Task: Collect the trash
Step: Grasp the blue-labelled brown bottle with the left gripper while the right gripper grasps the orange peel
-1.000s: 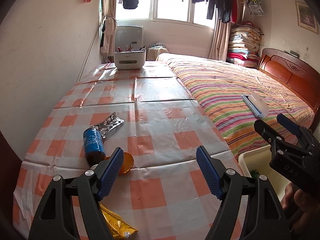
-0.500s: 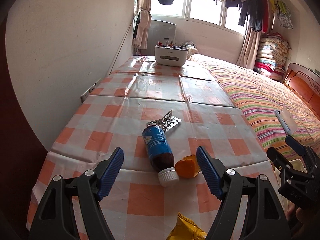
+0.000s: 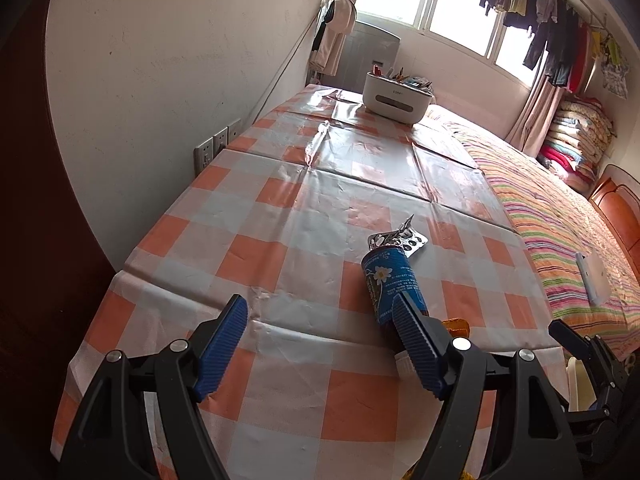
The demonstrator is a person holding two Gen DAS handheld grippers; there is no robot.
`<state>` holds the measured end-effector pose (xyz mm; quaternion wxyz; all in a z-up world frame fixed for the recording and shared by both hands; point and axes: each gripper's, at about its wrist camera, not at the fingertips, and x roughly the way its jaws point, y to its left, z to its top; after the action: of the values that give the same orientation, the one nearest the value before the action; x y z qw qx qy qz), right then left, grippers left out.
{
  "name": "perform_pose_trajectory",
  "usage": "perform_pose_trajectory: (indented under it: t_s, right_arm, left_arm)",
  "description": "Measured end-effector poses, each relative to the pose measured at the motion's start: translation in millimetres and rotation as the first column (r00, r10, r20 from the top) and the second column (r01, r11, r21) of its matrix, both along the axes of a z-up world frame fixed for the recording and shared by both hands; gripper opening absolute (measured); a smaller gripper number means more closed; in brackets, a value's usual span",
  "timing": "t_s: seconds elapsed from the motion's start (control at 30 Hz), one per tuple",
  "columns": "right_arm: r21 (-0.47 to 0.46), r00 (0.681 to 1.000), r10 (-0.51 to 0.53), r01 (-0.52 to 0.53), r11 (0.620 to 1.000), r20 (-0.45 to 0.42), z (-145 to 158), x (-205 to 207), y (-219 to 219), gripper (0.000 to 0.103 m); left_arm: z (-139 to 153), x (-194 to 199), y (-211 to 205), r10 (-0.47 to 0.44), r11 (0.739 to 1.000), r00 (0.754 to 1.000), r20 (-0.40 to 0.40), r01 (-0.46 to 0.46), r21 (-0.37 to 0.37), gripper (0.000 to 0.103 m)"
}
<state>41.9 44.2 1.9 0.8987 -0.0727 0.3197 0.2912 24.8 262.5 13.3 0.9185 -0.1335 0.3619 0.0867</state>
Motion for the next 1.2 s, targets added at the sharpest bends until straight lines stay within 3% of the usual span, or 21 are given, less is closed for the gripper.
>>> perform_pose_trajectory:
  t_s: [0.1,0.23,0.4,0.67,0.73,0.8,0.93,1.03,1.2]
  right_arm:
    - [-0.050,0.998,0.066,-0.066,0.997,-0.002,-3.4,2.7,18.1,0.084]
    - [-0.067,0.989,0.139,-0.143,0.987,-0.053,-9.1,12.5,31.5,0.065]
    - [-0.081,0.975,0.199,-0.207,0.975,-0.104,-16.0,24.4,41.4,0.056]
    - [-0.118,0.940,0.289,-0.313,0.942,-0.181,-28.6,41.4,61.3,0.050]
    - [-0.133,0.930,0.302,-0.333,0.933,-0.211,-34.8,44.6,67.1,0.038]
    - [-0.134,0.930,0.294,-0.327,0.935,-0.220,-38.7,46.5,68.5,0.030]
    - [-0.097,0.927,0.287,-0.318,0.943,-0.243,-37.6,48.0,64.3,0.025]
    - [-0.092,0.929,0.280,-0.310,0.946,-0.244,-37.0,45.6,60.8,0.024]
    - [-0.060,0.936,0.257,-0.279,0.958,-0.241,-32.8,43.5,50.5,0.024]
  left_arm:
    - [-2.1,12.5,-0.7,-0.013,1.000,1.000,-0.016,0.013,-0.028,0.073]
    - [-6.9,27.2,-2.0,-0.029,0.997,0.999,-0.042,0.026,-0.069,0.073]
    - [-16.0,43.0,-8.7,-0.055,0.996,0.994,-0.094,0.048,-0.079,0.073]
    - [-24.9,59.9,-8.2,-0.058,0.992,0.990,-0.129,0.043,-0.116,0.073]
    - [-27.0,64.6,-7.9,-0.064,0.991,0.988,-0.141,0.046,-0.129,0.073]
    - [-30.2,69.7,-8.5,-0.070,0.989,0.985,-0.155,0.048,-0.141,0.073]
    - [-38.1,77.7,-13.2,-0.083,0.989,0.979,-0.187,0.058,-0.134,0.073]
    - [-42.3,80.7,-17.7,-0.095,0.990,0.974,-0.205,0.070,-0.126,0.073]
    - [-54.4,86.9,-28.1,-0.098,0.995,0.958,-0.270,0.087,-0.051,0.073]
